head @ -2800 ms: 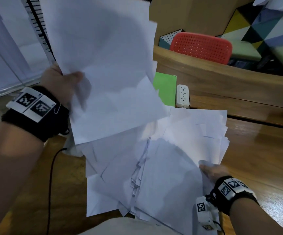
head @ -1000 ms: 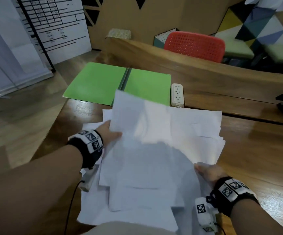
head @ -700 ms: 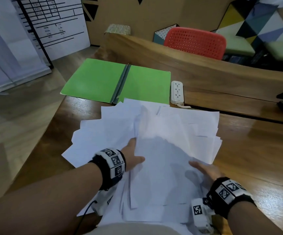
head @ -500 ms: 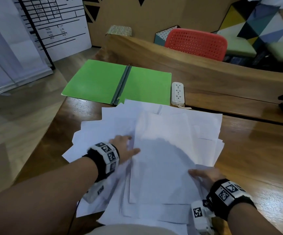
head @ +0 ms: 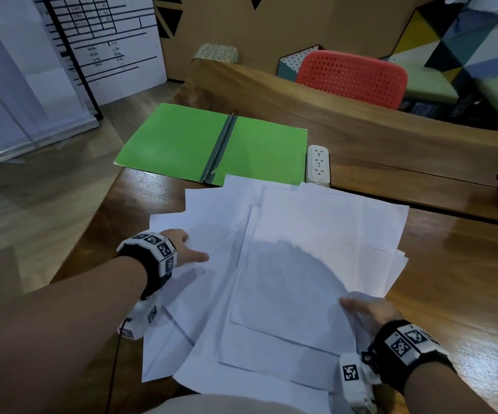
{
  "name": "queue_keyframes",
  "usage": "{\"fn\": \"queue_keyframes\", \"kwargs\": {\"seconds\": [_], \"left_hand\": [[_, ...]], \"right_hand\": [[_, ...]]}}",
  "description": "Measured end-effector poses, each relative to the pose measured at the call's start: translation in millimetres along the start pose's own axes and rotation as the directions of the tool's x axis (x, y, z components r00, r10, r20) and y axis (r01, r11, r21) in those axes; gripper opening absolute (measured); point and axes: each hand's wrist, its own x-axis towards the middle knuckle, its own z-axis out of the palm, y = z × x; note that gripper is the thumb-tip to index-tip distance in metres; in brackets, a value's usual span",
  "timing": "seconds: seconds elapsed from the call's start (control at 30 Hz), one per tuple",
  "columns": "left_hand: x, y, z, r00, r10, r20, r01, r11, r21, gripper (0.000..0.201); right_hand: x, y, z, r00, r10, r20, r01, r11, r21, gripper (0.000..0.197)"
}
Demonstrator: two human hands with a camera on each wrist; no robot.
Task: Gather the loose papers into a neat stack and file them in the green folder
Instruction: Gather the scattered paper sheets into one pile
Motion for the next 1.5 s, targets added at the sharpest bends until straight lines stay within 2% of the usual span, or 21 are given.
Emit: {"fn": "queue_keyframes", "kwargs": {"seconds": [0.13,0.23,0.3,0.37,0.43,0.47,0.53,0.6,0.63,0.73,0.8,0.87,0.93,1.0,1.1,1.17,1.2,1.27,1.33,1.4,1.5], "left_hand": [[-8,15,25,0.992,0.123,0.039,-0.117,0.985,-0.125,0.083],[-15,22,34,0.978,0.202,0.042,-0.195,0.973,-0.126,0.070],[-18,23,25,0.976,0.209,-0.056,-0.213,0.972,-0.093,0.055],[-22,19,2,0.959,0.161,-0.235,-0.193,0.973,-0.122,0.044],[-26,11,-29,0.888,0.123,-0.443,-0.262,0.927,-0.267,0.028],[-31,8,-45,0.852,0.119,-0.511,-0.355,0.847,-0.395,0.021],[-49,7,-73,0.790,0.121,-0.601,-0.567,0.516,-0.642,0.016],[-63,10,-94,0.727,0.111,-0.678,-0.683,0.217,-0.697,0.015],[-67,15,-99,0.717,0.118,-0.687,-0.696,0.161,-0.699,0.015],[-69,31,-83,0.787,0.183,-0.589,-0.617,0.238,-0.750,0.017],[-60,39,-51,0.853,0.256,-0.455,-0.519,0.319,-0.793,0.018],[-51,44,-16,0.903,0.279,-0.327,-0.430,0.556,-0.712,0.048],[-43,43,19,0.948,0.219,-0.232,-0.309,0.810,-0.499,0.048],[-42,42,50,0.967,0.228,-0.115,-0.254,0.913,-0.318,0.043],[-39,40,71,0.932,0.340,0.126,-0.328,0.938,-0.110,0.055],[-34,33,68,0.921,0.349,0.173,-0.343,0.937,-0.067,0.063],[-35,30,63,0.942,0.309,0.130,-0.308,0.951,-0.030,0.065],[-30,15,54,0.989,0.124,-0.076,-0.123,0.992,0.024,0.072],[-27,-1,39,0.968,-0.155,-0.197,0.143,0.987,-0.076,0.080],[-21,-16,30,0.920,-0.354,-0.166,0.311,0.920,-0.238,0.079],[-16,-21,20,0.887,-0.449,-0.105,0.389,0.851,-0.353,0.067]], "right_hand": [[3,1,2,1.000,0.010,-0.026,-0.010,1.000,-0.005,0.055],[-1,-2,-1,0.999,-0.003,-0.034,0.002,0.999,-0.034,0.040],[-3,-3,-4,1.000,-0.006,-0.015,0.005,1.000,-0.031,0.034],[-4,-4,-5,1.000,-0.011,-0.013,0.010,0.999,-0.053,0.049],[-5,-4,-4,1.000,-0.015,-0.024,0.013,0.997,-0.073,0.055],[-6,-4,-5,1.000,-0.006,-0.019,0.004,0.995,-0.096,0.056],[-6,-4,-5,1.000,-0.015,-0.022,0.013,0.993,-0.116,0.053],[-4,-5,-5,1.000,0.008,-0.030,-0.012,0.992,-0.124,0.047],[-1,-3,-4,0.999,0.009,-0.042,-0.015,0.991,-0.129,0.040],[-2,-1,4,0.999,-0.009,-0.033,0.002,0.982,-0.190,0.038],[5,0,3,0.999,0.030,-0.024,-0.033,0.990,-0.138,0.049],[22,4,-1,0.996,0.085,-0.009,-0.085,0.996,-0.027,0.066],[33,7,0,0.992,0.129,0.007,-0.130,0.989,0.077,0.094],[30,5,4,0.994,0.096,0.060,-0.101,0.990,0.099,0.109],[22,3,8,0.999,-0.020,0.033,0.019,1.000,0.016,0.079],[22,7,9,1.000,-0.027,0.005,0.028,0.993,-0.113,0.077],[24,11,8,1.000,-0.015,-0.017,0.012,0.985,-0.172,0.077],[26,13,6,1.000,-0.011,-0.021,0.007,0.986,-0.168,0.063],[26,11,4,1.000,-0.006,0.002,0.006,0.990,-0.140,0.048],[17,5,2,0.999,-0.043,0.020,0.044,0.999,-0.023,0.028],[12,-7,1,0.993,-0.102,0.058,0.096,0.990,0.099,0.017]]}}
